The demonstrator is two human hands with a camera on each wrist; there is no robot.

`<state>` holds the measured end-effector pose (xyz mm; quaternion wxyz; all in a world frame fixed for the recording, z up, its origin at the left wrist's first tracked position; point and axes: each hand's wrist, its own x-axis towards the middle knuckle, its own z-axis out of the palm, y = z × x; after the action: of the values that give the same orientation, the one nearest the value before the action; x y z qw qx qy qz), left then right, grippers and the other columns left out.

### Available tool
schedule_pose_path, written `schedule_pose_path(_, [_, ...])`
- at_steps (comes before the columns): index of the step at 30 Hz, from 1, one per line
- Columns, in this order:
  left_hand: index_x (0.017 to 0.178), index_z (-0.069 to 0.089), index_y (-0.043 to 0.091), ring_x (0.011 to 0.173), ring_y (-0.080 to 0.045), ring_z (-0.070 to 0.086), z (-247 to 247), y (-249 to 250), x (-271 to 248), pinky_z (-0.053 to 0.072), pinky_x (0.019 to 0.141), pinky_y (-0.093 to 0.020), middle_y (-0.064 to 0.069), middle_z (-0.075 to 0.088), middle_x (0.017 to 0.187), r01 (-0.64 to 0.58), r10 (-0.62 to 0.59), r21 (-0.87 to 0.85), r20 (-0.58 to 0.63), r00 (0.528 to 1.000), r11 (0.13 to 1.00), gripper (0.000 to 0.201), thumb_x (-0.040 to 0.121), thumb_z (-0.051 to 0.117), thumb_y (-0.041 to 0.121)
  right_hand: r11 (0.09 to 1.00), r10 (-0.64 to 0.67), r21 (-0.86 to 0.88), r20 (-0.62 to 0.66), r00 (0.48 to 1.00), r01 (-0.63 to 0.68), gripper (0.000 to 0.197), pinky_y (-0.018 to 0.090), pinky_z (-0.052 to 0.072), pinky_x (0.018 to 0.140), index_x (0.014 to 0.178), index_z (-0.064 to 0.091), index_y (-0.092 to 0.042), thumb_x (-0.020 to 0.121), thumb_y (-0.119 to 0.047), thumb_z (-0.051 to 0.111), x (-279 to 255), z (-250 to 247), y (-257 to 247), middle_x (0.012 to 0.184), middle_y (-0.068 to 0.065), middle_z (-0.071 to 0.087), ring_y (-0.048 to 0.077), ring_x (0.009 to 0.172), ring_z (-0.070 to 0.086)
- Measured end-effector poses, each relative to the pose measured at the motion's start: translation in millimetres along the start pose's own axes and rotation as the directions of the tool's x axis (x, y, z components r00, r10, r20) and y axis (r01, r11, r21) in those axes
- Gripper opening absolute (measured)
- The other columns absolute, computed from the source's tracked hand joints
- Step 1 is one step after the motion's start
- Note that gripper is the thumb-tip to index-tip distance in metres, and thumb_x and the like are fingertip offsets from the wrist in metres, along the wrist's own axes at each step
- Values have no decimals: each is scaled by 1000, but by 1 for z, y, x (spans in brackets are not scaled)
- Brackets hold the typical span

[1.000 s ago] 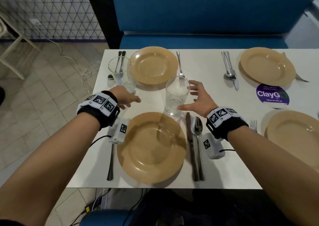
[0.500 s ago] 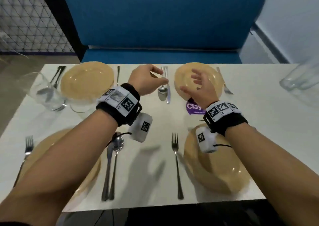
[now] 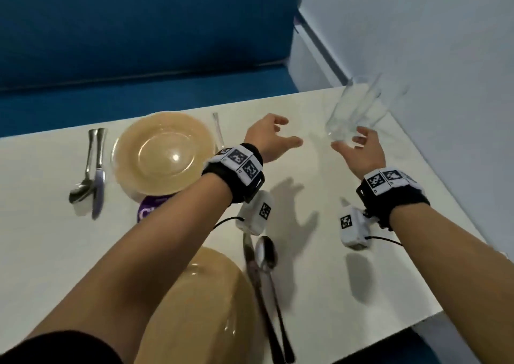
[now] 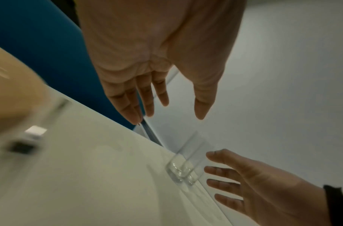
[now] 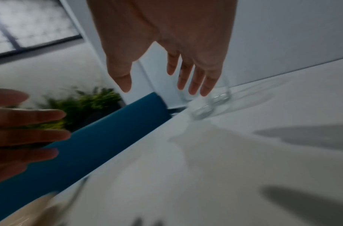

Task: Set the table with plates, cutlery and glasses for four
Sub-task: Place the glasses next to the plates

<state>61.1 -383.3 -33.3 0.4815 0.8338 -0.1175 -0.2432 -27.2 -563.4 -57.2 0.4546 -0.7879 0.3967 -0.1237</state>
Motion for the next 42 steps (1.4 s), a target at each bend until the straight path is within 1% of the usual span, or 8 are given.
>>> schedule_pose_path(4, [136, 42, 22, 123, -17, 50, 77, 43, 58, 43, 100, -30, -2, 49, 137, 39, -39, -12, 14, 999, 999, 73, 74, 78, 31, 997, 72, -33, -30, 997, -73, 73, 22, 37, 89, 138, 35, -15, 77, -27, 73, 84, -54, 32, 134, 6, 51, 22, 120, 53])
schedule_pose_path(9, [143, 31, 20, 129, -20, 45, 139, 74, 113, 37, 105, -29, -5, 42, 144, 70, -71, -45, -22, 997, 997, 92, 67, 84, 24, 995, 103, 9, 63, 993, -104, 92, 29, 37, 103, 145, 22, -19, 72, -24, 78, 168, -73, 45, 142, 3, 43, 21, 127, 47])
schedule_pose_path(19, [128, 43, 30, 72, 7, 48, 174, 73, 140, 36, 81, -18, -2, 50, 137, 33, -43, -103, -95, 995, 994, 74, 66, 84, 25, 978, -106, 198, 222, 969, 62, 83, 17, 43, 82, 132, 39, -28, 63, -6, 81, 208, -58, 51, 120, -1, 50, 16, 116, 49])
schedule_pose_path(22, [123, 45, 32, 77, 9, 50, 169, 66, 132, 43, 83, -23, 1, 55, 128, 19, -33, -108, -131, 991, 994, 73, 63, 85, 26, 976, -166, 171, 169, 972, 137, 76, 11, 45, 74, 125, 43, -23, 62, -9, 82, 193, -56, 49, 115, -1, 51, 17, 108, 53])
schedule_pose_path(27, [120, 46, 36, 105, -15, 57, 128, 45, 97, 49, 87, -27, 6, 58, 117, 27, -50, -117, -199, 979, 993, 72, 60, 86, 31, 957, -259, 173, 158, 953, 231, 78, 24, 45, 90, 124, 42, -23, 60, -12, 84, 144, -41, 32, 113, -1, 52, 14, 103, 53])
schedule_pose_path(31, [119, 48, 36, 103, -15, 59, 63, 17, 51, 48, 84, -26, 9, 59, 112, 24, -57, -119, -288, 956, 993, 70, 60, 85, 33, 940, -311, 216, 223, 924, 265, 80, 15, 43, 83, 125, 44, -22, 57, -10, 86, 87, -6, 4, 115, 0, 53, 14, 104, 52])
schedule_pose_path(36, [117, 50, 35, 99, -15, 61, -30, -39, -25, 52, 88, -34, 8, 61, 109, 41, -81, -112, -384, 920, 993, 70, 57, 87, 35, 922, -385, 165, 298, 873, 350, 79, 29, 46, 90, 122, 45, -25, 56, -20, 87, 1, 49, -24, 112, -4, 55, 16, 105, 56])
schedule_pose_path(42, [120, 49, 34, 96, -12, 61, -140, -114, -110, 48, 78, -27, 10, 58, 110, 101, -119, -64, -437, 892, 993, 70, 60, 85, 37, 927, -376, 151, 375, 848, 344, 75, 25, 44, 84, 122, 45, -22, 60, -18, 86, -101, 112, -45, 108, -4, 53, 15, 97, 54])
